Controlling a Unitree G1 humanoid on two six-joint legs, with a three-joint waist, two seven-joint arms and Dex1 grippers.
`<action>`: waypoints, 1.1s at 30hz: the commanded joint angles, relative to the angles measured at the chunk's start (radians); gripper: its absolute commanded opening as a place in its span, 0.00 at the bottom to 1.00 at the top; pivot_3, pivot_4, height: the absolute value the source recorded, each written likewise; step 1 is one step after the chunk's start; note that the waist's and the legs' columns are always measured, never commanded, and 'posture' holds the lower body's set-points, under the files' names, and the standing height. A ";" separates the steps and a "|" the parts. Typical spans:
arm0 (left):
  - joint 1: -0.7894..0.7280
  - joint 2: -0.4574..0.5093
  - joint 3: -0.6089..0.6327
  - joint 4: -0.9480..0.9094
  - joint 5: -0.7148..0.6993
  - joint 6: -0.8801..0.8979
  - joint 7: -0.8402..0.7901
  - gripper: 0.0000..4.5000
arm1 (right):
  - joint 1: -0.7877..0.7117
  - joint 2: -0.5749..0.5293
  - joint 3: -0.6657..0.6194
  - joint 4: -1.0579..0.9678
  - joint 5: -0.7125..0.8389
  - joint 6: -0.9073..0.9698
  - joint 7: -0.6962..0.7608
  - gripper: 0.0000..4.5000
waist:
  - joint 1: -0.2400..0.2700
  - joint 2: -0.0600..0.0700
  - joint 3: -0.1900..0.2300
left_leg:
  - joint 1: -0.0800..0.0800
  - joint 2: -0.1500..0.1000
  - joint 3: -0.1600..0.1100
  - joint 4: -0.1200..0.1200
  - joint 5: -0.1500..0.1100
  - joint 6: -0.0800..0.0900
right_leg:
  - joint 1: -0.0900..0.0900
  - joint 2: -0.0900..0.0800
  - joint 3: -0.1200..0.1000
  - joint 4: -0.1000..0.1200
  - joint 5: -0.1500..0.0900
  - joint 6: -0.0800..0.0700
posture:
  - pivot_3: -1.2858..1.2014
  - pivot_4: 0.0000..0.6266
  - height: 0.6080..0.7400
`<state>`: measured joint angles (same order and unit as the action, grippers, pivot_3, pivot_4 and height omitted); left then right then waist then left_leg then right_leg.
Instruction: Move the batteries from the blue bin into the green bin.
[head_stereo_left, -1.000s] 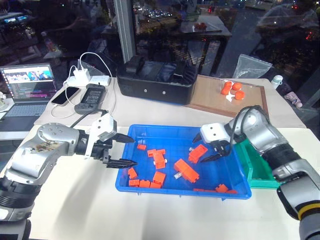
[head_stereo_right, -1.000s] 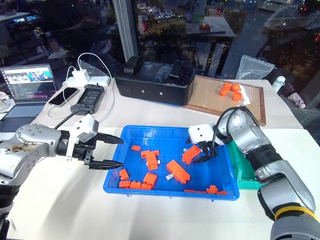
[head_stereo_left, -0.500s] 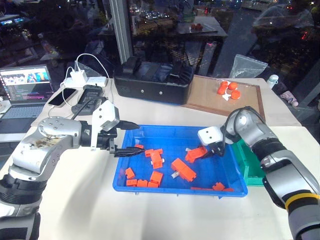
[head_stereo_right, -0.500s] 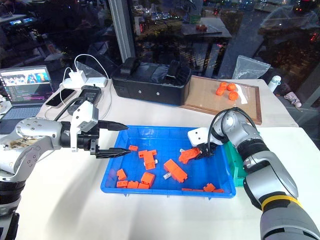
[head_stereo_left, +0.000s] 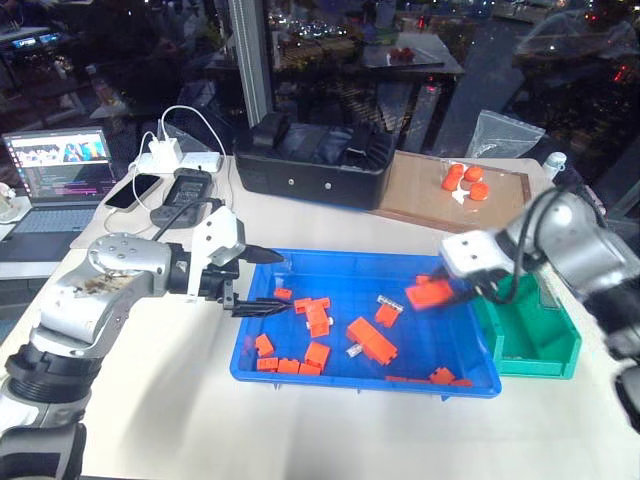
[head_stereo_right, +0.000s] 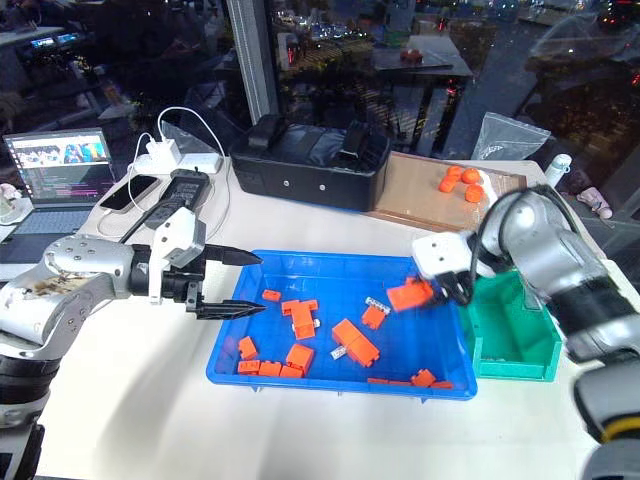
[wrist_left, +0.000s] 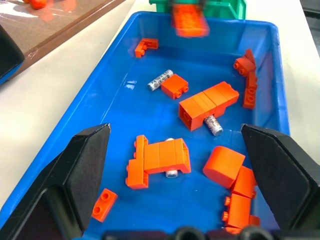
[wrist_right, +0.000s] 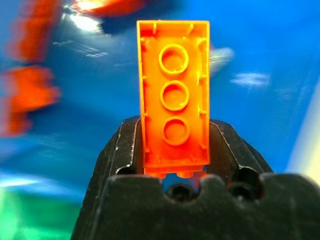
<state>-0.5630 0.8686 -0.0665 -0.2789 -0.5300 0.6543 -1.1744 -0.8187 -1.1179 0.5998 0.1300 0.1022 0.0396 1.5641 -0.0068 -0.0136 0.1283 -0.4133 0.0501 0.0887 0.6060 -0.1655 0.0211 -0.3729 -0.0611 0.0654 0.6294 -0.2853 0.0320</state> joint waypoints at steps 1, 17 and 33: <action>-0.033 0.002 -0.008 -0.007 -0.001 -0.014 -0.028 1.00 | 0.072 -0.077 0.000 -0.187 0.042 0.118 0.050 0.32 | -0.003 0.000 0.000 | 0.000 0.000 0.000 0.000 0.000 0.000 | 0.000 0.000 0.000 0.000 0.000 0.000 | 0.52 0.24 1.00; -0.043 -0.014 -0.024 -0.016 -0.001 0.001 -0.026 1.00 | -0.115 0.291 -0.194 0.018 -0.096 0.290 -0.267 0.99 | -0.007 0.000 0.000 | 0.000 -0.001 -0.003 0.002 0.000 0.000 | 0.001 0.002 -0.002 0.001 0.000 0.000 | 0.52 0.24 1.00; -0.027 0.003 -0.009 -0.039 0.001 0.016 -0.002 1.00 | -0.075 0.473 -0.156 -0.064 -0.161 0.925 -0.488 0.76 | -0.005 0.000 0.000 | -0.003 -0.001 0.000 0.002 0.000 0.000 | -0.003 0.003 -0.002 0.003 0.000 -0.001 | 0.52 0.24 1.00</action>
<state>-0.5829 0.8585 -0.1007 -0.2963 -0.5304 0.6787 -1.1799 -0.8845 -0.6559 0.4584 0.0839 -0.0614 0.9324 1.1010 -0.0118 -0.0136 0.1282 -0.4161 0.0495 0.0891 0.6076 -0.1652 0.0212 -0.3765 -0.0580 0.0636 0.6327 -0.2851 0.0312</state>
